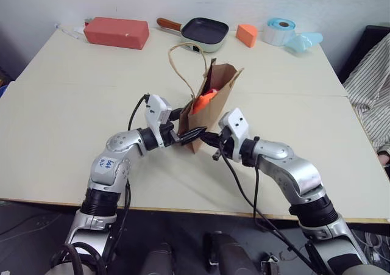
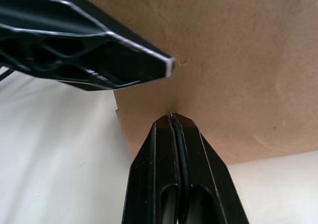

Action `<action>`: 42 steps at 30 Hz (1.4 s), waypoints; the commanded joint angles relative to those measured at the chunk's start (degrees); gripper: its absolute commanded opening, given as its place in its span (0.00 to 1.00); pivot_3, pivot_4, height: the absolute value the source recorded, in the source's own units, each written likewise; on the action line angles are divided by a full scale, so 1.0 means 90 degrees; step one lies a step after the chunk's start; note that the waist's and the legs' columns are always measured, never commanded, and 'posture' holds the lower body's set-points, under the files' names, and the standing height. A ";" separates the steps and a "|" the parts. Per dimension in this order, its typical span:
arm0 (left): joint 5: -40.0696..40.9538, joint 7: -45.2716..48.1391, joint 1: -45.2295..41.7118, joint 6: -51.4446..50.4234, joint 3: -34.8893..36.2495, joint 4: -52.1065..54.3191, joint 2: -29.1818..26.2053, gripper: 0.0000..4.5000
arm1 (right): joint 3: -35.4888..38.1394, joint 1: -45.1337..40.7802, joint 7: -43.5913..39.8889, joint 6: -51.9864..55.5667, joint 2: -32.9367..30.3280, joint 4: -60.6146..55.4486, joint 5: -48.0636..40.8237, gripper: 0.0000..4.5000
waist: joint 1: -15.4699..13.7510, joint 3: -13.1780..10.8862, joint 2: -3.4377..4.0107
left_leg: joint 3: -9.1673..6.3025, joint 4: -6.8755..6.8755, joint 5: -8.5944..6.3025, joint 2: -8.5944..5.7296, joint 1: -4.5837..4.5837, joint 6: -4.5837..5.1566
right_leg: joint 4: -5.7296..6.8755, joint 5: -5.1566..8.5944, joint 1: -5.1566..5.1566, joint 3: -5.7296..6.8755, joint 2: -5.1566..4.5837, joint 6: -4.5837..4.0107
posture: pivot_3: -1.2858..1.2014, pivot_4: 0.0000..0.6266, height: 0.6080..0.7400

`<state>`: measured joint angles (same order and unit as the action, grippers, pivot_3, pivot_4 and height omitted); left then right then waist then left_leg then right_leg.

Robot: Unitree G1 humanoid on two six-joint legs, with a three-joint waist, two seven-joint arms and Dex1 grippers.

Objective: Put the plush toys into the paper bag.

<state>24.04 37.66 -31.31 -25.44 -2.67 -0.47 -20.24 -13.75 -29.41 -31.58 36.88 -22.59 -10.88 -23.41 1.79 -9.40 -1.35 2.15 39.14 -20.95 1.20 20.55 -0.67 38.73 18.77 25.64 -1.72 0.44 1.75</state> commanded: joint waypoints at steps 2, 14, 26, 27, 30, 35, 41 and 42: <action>-0.0230 0.0019 -0.0234 0.0271 -0.0041 -0.0196 0.0127 0.73 | 0.0170 0.0029 -0.0111 -0.0114 0.0074 -0.0288 0.0020 0.00 | -0.0007 0.0000 0.0000 | 0.0000 0.0001 0.0000 0.0000 0.0000 0.0000 | 0.0001 0.0000 0.0000 0.0000 0.0000 0.0000 | 0.52 0.24 1.00; 0.0132 0.2016 -0.0910 0.0546 -0.0011 -0.0993 -0.0242 0.01 | 0.1808 0.1591 -0.1066 0.0260 -0.1489 -0.2372 -0.0952 0.00 | -0.0047 0.0000 -0.0001 | -0.0001 0.0001 0.0000 -0.0002 0.0006 0.0001 | -0.0007 0.0000 -0.0001 0.0002 0.0000 0.0000 | 0.52 0.24 1.00; -0.0213 0.5481 -0.2648 0.1686 -0.0580 -0.3736 -0.0311 0.00 | 0.7420 0.5747 -0.2754 0.1326 -0.3172 -0.4482 -0.3971 0.61 | -0.0029 -0.0003 -0.0010 | 0.0002 -0.0003 -0.0003 -0.0017 -0.0025 0.0005 | -0.0019 0.0001 -0.0035 -0.0012 0.0009 0.0006 | 0.52 0.24 1.00; -0.0289 0.5576 -0.2702 0.1814 -0.0607 -0.3929 -0.0238 0.00 | 0.7549 0.5901 -0.2673 0.1302 -0.3134 -0.4510 -0.3960 0.68 | -0.0012 -0.0005 -0.0017 | 0.0004 -0.0003 -0.0003 -0.0018 -0.0027 0.0006 | -0.0021 0.0000 -0.0035 -0.0017 0.0009 0.0007 | 0.52 0.24 1.00; -0.0533 0.5776 -0.2752 0.2096 -0.0722 -0.4296 -0.0150 0.00 | 0.7651 0.6122 -0.2517 0.1193 -0.3096 -0.4468 -0.3894 0.91 | -0.0011 -0.0006 -0.0019 | 0.0005 -0.0003 -0.0004 -0.0021 -0.0033 0.0008 | -0.0016 0.0000 -0.0035 -0.0029 0.0013 0.0008 | 0.52 0.24 1.00; -0.0965 0.5816 -0.2531 0.2349 -0.0979 -0.4303 -0.0404 0.21 | 0.7398 0.6065 -0.2446 0.0936 -0.3223 -0.4063 -0.3523 1.00 | -0.0031 -0.0005 -0.0021 | 0.0005 -0.0003 -0.0004 -0.0022 -0.0034 0.0008 | -0.0009 -0.0001 -0.0033 -0.0033 0.0013 0.0009 | 0.52 0.24 1.00; -0.0311 0.5528 -0.1896 0.0706 -0.0245 -0.2541 -0.1778 0.61 | 0.7370 0.6022 -0.3346 0.0686 -0.3781 -0.3139 -0.3139 1.00 | 0.0000 -0.0006 -0.0022 | 0.0003 -0.0005 -0.0004 -0.0017 -0.0032 0.0007 | 0.0013 0.0000 -0.0026 -0.0035 0.0013 0.0009 | 0.52 0.24 1.00; -0.0032 0.5479 -0.1702 0.0097 0.0011 -0.2035 -0.2178 0.68 | 0.7406 0.5949 -0.3507 0.0664 -0.3891 -0.2935 -0.3132 1.00 | 0.0013 -0.0006 -0.0022 | 0.0003 -0.0006 -0.0004 -0.0015 -0.0032 0.0007 | 0.0016 0.0000 -0.0023 -0.0035 0.0013 0.0009 | 0.52 0.24 1.00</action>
<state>19.18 85.94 -47.20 -17.49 -7.50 -26.31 -35.63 51.10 24.90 -60.56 44.17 -56.32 -39.57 -51.66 1.91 -9.45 -1.55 2.17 39.08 -20.98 1.07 20.26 -0.61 38.92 18.77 25.45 -2.05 0.56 1.83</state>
